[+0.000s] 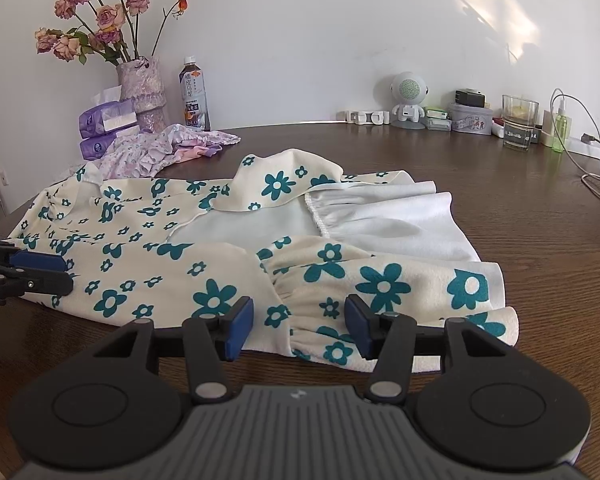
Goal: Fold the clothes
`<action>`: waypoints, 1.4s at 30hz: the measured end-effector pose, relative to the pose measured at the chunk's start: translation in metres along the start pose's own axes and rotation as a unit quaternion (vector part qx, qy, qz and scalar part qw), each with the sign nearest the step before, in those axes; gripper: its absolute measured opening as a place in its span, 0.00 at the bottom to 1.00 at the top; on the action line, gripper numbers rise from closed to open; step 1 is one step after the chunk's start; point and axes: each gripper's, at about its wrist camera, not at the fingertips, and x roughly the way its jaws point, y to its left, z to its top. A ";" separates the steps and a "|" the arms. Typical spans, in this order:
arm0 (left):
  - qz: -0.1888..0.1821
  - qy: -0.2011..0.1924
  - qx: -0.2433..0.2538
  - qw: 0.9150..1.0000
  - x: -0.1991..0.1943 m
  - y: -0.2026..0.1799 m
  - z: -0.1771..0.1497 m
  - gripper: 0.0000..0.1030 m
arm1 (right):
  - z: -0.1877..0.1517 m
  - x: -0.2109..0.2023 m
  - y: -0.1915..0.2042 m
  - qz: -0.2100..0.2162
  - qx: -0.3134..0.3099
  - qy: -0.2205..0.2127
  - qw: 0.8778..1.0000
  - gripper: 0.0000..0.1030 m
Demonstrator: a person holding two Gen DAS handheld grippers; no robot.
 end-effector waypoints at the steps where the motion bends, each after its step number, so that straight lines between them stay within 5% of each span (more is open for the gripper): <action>1: 0.002 -0.001 -0.003 1.000 -0.002 0.002 -0.001 0.44 | 0.000 0.000 0.000 0.000 0.000 0.000 1.000 0.50; 36: 0.138 -0.056 -0.097 0.984 -0.063 0.061 -0.033 0.45 | -0.001 0.000 0.002 -0.004 -0.005 0.001 1.000 0.52; 42: 0.139 -0.056 -0.109 0.983 -0.069 0.069 -0.037 0.45 | 0.000 0.000 0.001 -0.003 -0.002 0.001 1.000 0.52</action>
